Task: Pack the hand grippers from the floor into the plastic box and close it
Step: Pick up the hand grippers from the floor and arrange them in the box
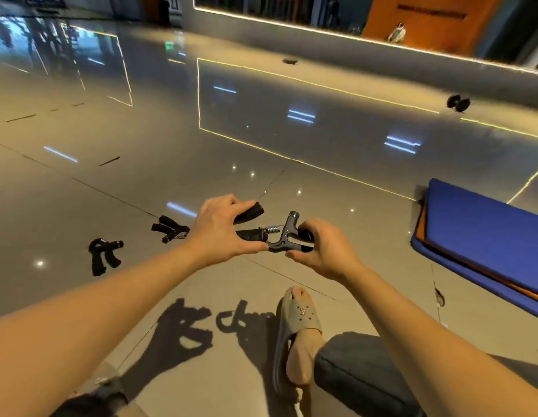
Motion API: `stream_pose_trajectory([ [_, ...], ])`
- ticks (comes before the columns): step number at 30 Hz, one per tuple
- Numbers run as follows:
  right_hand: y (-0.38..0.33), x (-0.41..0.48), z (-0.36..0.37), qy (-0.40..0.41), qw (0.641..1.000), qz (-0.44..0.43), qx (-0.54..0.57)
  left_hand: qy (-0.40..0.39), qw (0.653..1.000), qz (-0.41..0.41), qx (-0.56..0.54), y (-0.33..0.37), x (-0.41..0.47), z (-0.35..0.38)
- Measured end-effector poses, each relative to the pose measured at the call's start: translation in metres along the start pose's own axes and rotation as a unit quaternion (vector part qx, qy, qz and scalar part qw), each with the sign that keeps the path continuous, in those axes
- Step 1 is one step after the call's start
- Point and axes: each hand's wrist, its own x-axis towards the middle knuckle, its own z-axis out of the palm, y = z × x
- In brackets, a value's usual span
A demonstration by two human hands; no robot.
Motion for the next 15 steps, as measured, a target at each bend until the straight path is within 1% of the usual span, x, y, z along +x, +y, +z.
stream_pose_trajectory([
  [3,0.01,-0.059,-0.05,0.018,1.0,0.012,-0.001,-0.001,0.999,0.044,-0.018,0.071,-0.018,-0.015],
  [7,0.022,-0.139,-0.102,0.028,0.999,0.027,0.003,-0.024,0.994,0.104,0.005,0.156,-0.051,-0.029],
  [11,0.024,-0.214,-0.135,0.038,0.998,0.041,0.012,-0.019,0.989,0.143,-0.009,0.224,-0.087,-0.033],
  [15,0.026,-0.28,-0.16,0.064,0.996,0.057,0.014,-0.032,0.984,0.172,-0.023,0.278,-0.12,-0.025],
])
